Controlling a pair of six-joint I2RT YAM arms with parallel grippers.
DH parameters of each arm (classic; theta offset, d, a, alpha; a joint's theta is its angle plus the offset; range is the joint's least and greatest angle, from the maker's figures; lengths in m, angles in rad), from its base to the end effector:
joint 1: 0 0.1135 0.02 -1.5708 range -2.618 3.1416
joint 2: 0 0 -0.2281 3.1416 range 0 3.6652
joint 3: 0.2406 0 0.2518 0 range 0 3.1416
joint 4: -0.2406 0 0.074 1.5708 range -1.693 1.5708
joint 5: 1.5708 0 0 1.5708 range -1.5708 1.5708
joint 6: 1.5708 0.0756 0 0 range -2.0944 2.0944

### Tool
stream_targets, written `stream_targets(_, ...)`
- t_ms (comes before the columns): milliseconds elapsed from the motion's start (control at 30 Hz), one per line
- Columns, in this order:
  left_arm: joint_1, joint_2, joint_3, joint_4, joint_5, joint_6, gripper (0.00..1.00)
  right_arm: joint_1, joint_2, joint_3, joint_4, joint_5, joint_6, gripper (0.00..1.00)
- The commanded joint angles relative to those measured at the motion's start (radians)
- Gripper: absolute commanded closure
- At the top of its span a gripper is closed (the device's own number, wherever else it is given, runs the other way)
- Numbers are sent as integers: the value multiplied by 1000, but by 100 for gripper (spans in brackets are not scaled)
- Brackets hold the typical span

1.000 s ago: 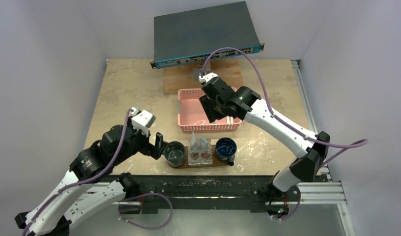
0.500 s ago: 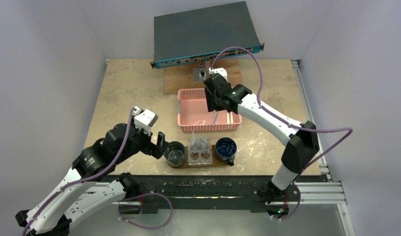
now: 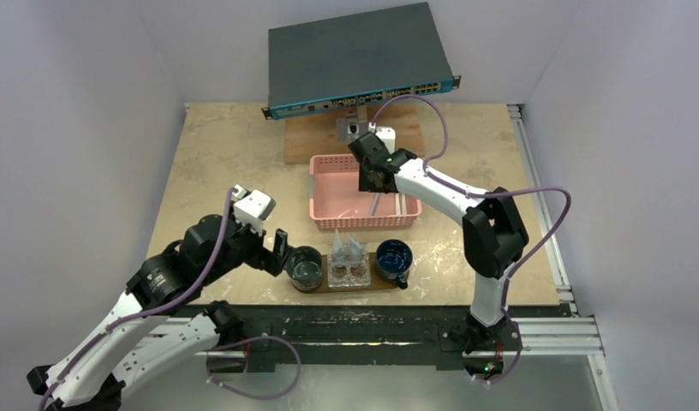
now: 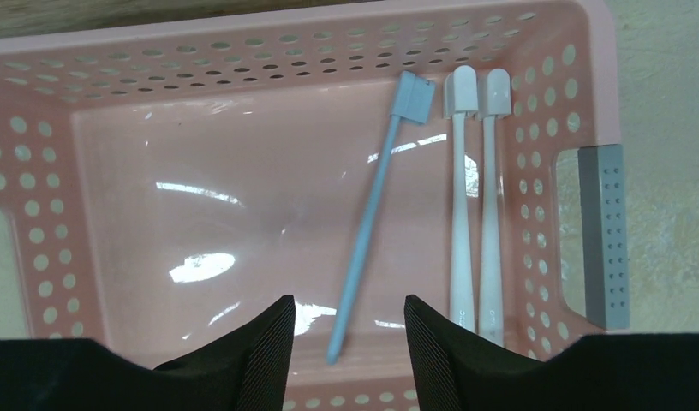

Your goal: Prepare toiletry sets of a toothbrush and toothpaste on the tray

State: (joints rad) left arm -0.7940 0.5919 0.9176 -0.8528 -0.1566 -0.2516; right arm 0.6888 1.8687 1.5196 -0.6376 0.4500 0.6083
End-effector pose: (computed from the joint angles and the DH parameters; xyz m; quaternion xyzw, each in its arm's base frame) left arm 0.1288 -0.1142 0.3011 0.1940 0.8431 -0.1894 0.4644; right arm 0.3418 0.2388 0.1858 0.0266 0.9353 -0.0008 0.3527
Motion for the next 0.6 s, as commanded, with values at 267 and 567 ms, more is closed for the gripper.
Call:
stream_targets(267,5,6,-9,43,-11,-2,4,-41,105,29,91,10,125,51)
stream_targets(567,4,9,-10,46,-11,0,4,-74,178,65,114,7,145,52)
